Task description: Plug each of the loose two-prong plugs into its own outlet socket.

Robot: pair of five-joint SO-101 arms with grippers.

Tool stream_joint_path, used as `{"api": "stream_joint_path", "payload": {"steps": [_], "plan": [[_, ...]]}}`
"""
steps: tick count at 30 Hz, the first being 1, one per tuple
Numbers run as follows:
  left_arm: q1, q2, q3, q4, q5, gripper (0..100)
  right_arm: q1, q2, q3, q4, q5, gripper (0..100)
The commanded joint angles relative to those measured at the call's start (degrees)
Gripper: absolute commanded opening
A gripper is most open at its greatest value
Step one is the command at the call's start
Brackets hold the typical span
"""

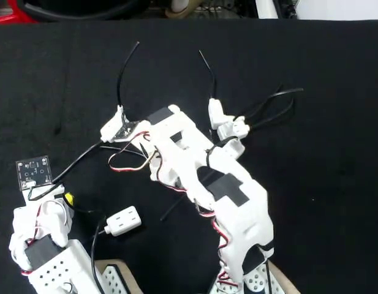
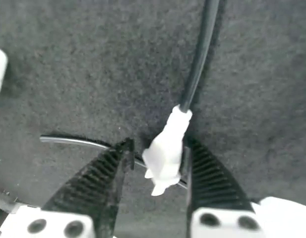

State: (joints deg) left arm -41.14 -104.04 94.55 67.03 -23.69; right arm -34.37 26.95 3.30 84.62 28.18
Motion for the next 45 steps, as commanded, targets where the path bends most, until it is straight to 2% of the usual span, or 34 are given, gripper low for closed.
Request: {"api": "stream_joint_path", "payload": {"steps": [1,11,16,20,24,30,33,38,41,45], "plan": [[0.57,-0.26,-0.22,-0.62,-0.44,25,-0.44,-0.31,-2.86,-0.35,-0.97,3.4],[0.57,-0.26,-0.22,-0.62,-0.44,25,1.93,-1.27,-4.88,-0.26,-1.41,1.2],[0.84,-0.26,-0.22,-0.7,-0.44,25,2.64,-5.58,-4.09,-0.44,-4.75,1.2],[0.84,-0.26,-0.22,-0.79,-0.26,25,2.73,-17.36,2.59,-1.76,-5.19,1.2],[1.01,-0.26,-0.84,-0.88,0.35,25,1.14,-35.56,14.55,-8.26,-5.27,1.2],[1.54,-0.26,-13.85,2.64,12.92,25,-6.07,-63.69,34.15,-22.77,-11.87,1.2],[7.6,-0.26,-21.23,1.76,22.86,25,-7.65,-75.47,40.75,-29.63,-14.77,1.1],[24.13,-0.26,-26.42,-3.08,35.87,25,-11.69,-87.25,49.8,-36.66,-16.26,1.1],[33.89,-0.26,-25.71,-7.91,38.42,25,-14.07,-89.8,54.29,-38.59,-16.26,1.1],[42.51,-0.26,-25.63,-10.46,38.33,25,-14.33,-90.33,57.1,-40.26,-16.26,1.1]]}}
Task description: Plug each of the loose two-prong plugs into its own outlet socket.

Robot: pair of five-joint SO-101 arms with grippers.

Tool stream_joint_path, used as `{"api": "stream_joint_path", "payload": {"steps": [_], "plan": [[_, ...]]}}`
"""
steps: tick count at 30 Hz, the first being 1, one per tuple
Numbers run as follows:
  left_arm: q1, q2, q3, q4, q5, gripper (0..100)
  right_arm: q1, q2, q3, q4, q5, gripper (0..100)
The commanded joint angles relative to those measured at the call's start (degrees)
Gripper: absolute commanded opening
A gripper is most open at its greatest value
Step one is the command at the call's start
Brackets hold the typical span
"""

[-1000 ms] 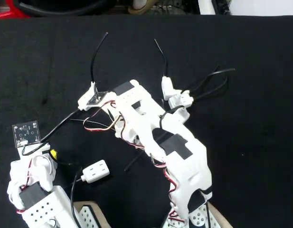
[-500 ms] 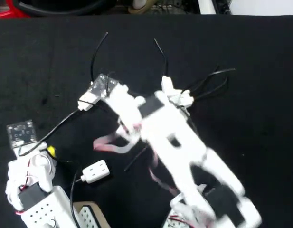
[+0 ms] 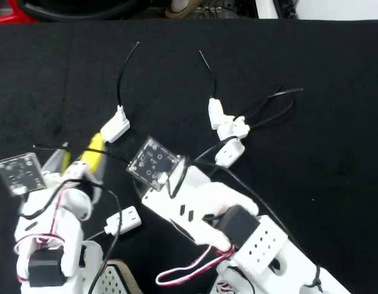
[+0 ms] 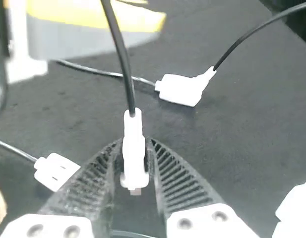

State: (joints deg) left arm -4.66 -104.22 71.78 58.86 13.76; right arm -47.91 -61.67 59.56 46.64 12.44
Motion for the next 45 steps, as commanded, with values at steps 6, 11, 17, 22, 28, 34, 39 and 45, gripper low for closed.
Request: {"api": "stream_joint_path", "payload": {"steps": [6,11,17,22,28,34,39,45], "plan": [[14.29,-0.09,-2.68,-0.97,0.53,25,-0.79,-1.71,1.01,-2.02,-0.53,1.1],[17.98,-0.09,-2.95,-0.79,-5.71,25,-0.79,-1.63,1.19,-1.85,-0.53,1.1],[6.46,-0.09,-2.68,1.14,-6.51,25,-0.7,-1.63,1.01,1.32,-0.62,1.1],[-5.14,-0.09,-2.51,8.35,-13.19,25,3.78,-1.36,0.66,3.78,-8.62,1.1],[-8.48,0.7,-0.92,14.59,-31.65,25,19.6,-1.45,-7.43,10.29,-7.65,1.2],[0.22,15.65,-0.48,14.95,-42.64,25,26.81,7.6,-18.68,19.52,-6.68,1.2],[5.93,37.63,-6.29,15.12,-50.73,26,28.22,15.52,-21.67,19.96,-7.74,1.2],[12.62,55.3,-8.92,14.95,-60.31,26,30.77,19.21,-23.25,19.6,-7.38,1.2]]}}
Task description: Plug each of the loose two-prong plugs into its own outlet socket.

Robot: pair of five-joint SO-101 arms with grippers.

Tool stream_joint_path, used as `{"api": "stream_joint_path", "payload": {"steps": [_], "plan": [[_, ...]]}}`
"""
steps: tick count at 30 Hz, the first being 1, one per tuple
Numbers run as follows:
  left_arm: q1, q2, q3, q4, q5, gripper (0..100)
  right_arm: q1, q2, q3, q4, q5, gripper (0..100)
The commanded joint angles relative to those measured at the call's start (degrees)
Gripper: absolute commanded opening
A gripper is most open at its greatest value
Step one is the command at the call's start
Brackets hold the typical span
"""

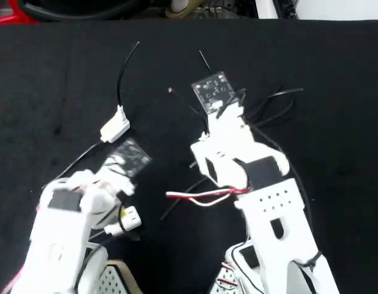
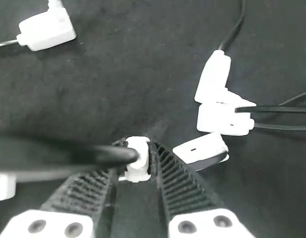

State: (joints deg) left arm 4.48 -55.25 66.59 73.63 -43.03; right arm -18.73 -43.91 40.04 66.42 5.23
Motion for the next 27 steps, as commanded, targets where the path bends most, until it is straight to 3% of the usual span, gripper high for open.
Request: {"api": "stream_joint_path", "payload": {"steps": [1,5,11,21,27], "plan": [[4.88,8.09,-3.91,0.18,-4.4,26,1.58,1.63,-3.74,-0.18,-0.09,1.2],[7.87,12.48,-2.77,-4.31,-5.19,26,1.58,1.54,-3.65,-0.26,-0.09,1.2],[5.32,16.79,-0.66,-13.19,-5.19,26,1.41,1.45,-3.38,-0.26,0.79,1.2],[3.65,22.86,-1.1,-13.54,-5.1,25,1.41,1.45,-3.38,-0.26,0.7,1.2],[4.35,23.03,-3.03,-14.51,3.34,5,1.49,1.45,-3.38,-0.26,0.62,1.2]]}}
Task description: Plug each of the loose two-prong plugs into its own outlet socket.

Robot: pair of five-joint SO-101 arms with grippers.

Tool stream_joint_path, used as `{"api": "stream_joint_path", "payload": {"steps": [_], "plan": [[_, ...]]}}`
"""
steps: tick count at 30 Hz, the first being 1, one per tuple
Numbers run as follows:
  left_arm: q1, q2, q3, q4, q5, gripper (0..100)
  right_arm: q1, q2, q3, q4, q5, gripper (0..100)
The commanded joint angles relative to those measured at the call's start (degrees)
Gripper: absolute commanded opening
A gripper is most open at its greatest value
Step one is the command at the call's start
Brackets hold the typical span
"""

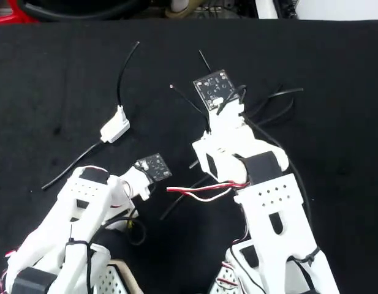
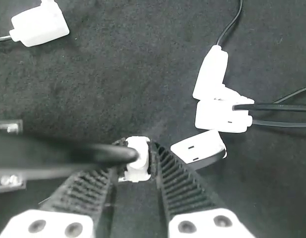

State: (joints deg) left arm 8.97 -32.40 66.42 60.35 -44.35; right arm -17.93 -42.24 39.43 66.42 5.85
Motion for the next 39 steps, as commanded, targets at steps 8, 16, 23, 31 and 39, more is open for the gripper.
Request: {"api": "stream_joint_path", "payload": {"steps": [8,16,23,31,39], "plan": [[2.68,1.05,-7.69,-11.08,15.3,3,0.88,-0.31,-2.77,-0.26,-0.09,1.2],[5.76,15.74,-17.19,-20.57,19.78,3,0.79,-0.31,-2.68,-0.35,-0.35,1.2],[2.68,30.15,-32.13,-6.86,25.58,21,0.79,-0.31,-2.59,-0.44,-0.09,1.2],[1.54,30.15,-41.1,2.46,34.02,21,0.53,-0.31,2.77,-8.62,0.18,1.2],[1.19,26.81,-43.65,11.16,34.99,21,-4.13,-0.31,6.37,-11.87,2.11,1.2]]}}
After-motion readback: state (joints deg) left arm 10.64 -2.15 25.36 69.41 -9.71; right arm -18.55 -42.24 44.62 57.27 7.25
